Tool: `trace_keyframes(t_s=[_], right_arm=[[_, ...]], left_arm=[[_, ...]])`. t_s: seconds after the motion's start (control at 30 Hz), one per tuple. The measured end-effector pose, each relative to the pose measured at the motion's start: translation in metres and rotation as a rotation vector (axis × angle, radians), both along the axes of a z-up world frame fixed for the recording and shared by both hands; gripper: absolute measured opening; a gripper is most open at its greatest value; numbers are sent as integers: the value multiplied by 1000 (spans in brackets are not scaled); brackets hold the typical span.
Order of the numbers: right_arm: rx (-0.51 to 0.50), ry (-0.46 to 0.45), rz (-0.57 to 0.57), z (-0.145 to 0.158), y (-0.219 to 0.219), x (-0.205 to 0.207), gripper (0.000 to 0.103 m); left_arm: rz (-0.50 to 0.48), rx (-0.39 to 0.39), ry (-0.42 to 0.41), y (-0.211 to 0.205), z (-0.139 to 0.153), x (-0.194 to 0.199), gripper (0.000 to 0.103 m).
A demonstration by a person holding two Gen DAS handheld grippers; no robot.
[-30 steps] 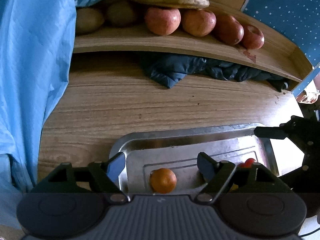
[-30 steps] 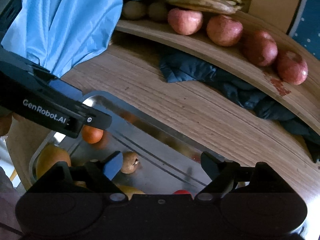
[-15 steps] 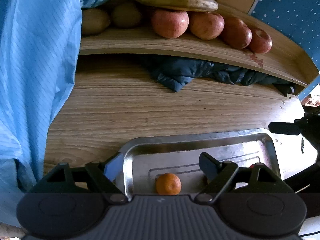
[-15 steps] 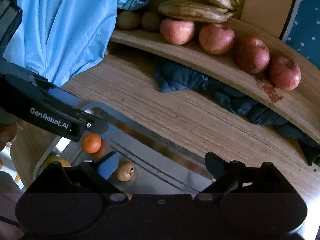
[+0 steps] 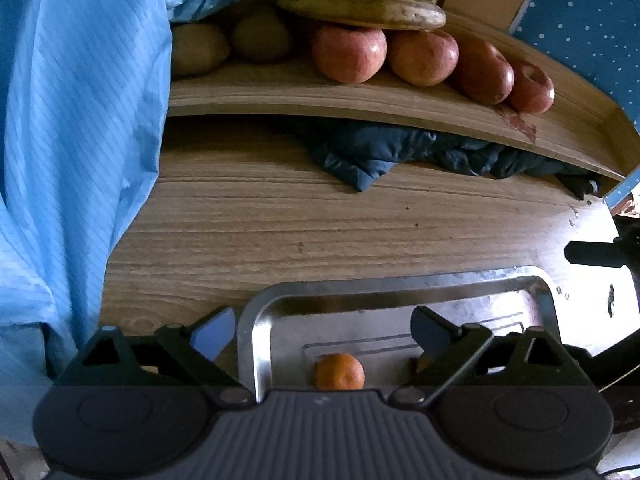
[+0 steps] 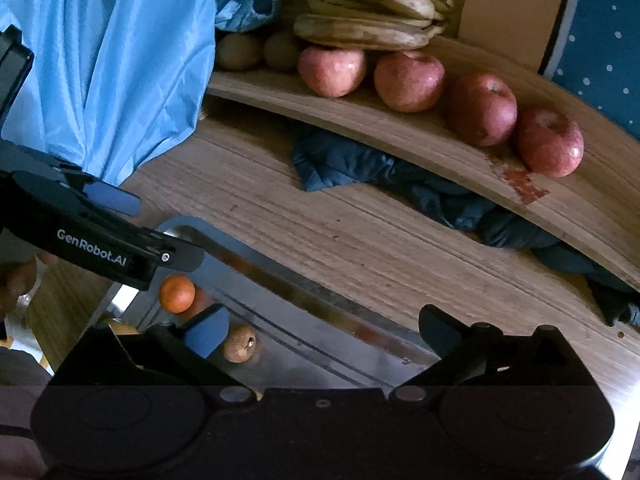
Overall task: Organize fruits
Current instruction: 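Raise both open grippers away from the tray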
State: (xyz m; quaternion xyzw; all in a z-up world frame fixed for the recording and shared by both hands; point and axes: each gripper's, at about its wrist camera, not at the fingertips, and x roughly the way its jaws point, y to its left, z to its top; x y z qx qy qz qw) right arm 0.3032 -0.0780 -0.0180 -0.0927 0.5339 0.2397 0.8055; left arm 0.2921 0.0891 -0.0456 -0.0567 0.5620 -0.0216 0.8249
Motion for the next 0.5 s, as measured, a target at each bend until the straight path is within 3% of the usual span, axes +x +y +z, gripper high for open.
trace_keyframes(t_s=[0.5], right_arm=[[-18, 40, -92, 17, -27, 3, 102]], left_arm=[[10, 29, 8, -3, 14, 10, 102]])
